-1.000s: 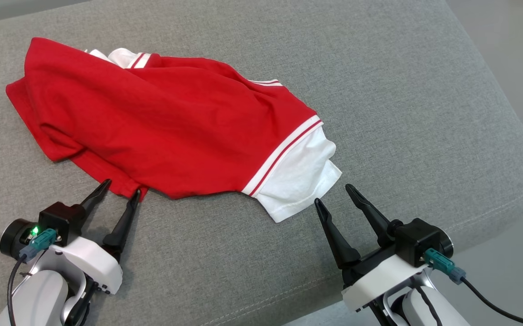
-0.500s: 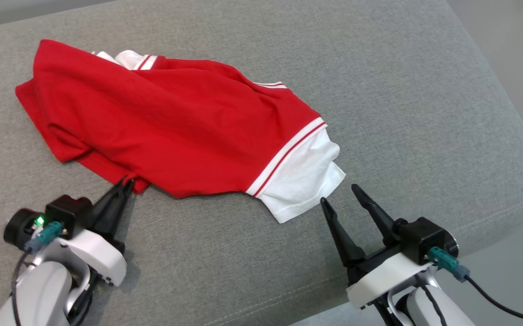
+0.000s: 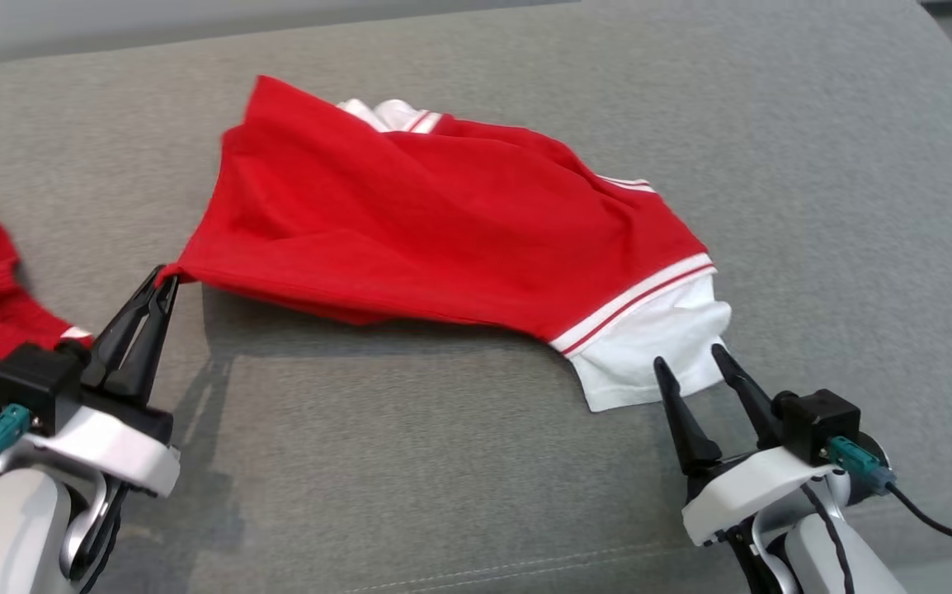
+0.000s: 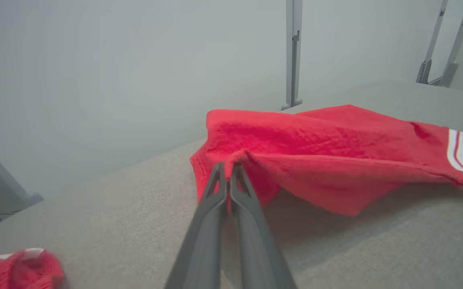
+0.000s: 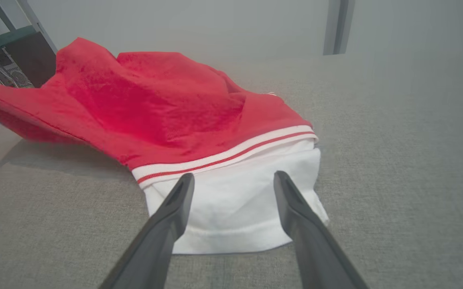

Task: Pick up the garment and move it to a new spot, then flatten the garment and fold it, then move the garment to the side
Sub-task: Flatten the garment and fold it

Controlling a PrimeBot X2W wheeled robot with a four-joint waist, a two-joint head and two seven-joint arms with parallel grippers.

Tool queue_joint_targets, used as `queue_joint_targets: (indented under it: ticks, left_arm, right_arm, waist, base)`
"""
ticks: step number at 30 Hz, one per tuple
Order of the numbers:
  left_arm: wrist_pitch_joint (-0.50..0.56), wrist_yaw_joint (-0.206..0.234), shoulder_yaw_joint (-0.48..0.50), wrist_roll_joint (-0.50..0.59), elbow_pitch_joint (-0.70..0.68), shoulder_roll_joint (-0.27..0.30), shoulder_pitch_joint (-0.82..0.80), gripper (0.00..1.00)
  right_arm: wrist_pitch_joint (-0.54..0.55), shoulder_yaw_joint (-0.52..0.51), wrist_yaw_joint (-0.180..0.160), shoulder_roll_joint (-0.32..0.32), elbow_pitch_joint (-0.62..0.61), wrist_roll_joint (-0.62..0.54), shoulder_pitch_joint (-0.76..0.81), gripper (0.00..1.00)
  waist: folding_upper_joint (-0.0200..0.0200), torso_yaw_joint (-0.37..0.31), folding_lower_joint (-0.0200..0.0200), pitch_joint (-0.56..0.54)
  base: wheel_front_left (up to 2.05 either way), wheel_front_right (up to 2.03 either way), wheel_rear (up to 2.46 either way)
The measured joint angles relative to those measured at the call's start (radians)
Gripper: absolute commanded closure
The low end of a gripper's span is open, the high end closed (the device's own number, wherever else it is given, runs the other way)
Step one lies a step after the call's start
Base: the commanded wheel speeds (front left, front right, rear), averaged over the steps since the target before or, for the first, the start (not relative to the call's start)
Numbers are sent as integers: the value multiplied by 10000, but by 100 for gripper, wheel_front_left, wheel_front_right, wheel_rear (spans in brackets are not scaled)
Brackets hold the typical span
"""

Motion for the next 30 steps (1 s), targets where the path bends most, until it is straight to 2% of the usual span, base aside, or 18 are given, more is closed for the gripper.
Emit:
queue_joint_targets:
  ticks: [2, 6, 11, 15, 20, 24, 30]
  left_arm:
    - [0, 0, -15, 151, 35, 63, 219, 100]
    - [0, -2, -732, 270, 443, 326, 722, 100]
    - [0, -2, -1300, 270, 1269, 341, 1089, 100]
    - [0, -2, -1139, 397, 1793, 100, 1094, 100]
    - [2, -2, -527, 562, 2468, -274, 1278, 100]
    - [2, -2, -439, 811, 2581, -449, 1426, 100]
    - [2, -2, -454, 809, 2545, -577, 1426, 100]
  right_arm:
    - [0, -169, 0, -8, 192, 0, -34, 0]
    - [0, -276, 0, -6, 422, 0, -102, 0]
    - [0, -174, 0, 0, 568, 25, -220, 0]
    - [0, -259, 0, 0, 892, 102, -223, 0]
    - [0, -826, 0, 2, 1045, 105, -16, 0]
    - [0, -1335, 0, -4, 1179, 107, 318, 0]
    - [0, -1292, 0, 15, 1241, 744, 470, 0]
  waist:
    - [0, 323, 0, -113]
    - [0, 834, 0, -340]
    - [0, 1015, 0, -454]
    - [0, 882, 0, -466]
    - [0, 736, 0, -642]
    - [0, 712, 0, -725]
    - [0, 805, 0, -586]
  base:
    - [0, 0, 0]
    - [0, 0, 0]
    - [0, 0, 0]
    - [0, 0, 0]
    - [0, 0, 0]
    - [0, 0, 0]
    - [0, 0, 0]
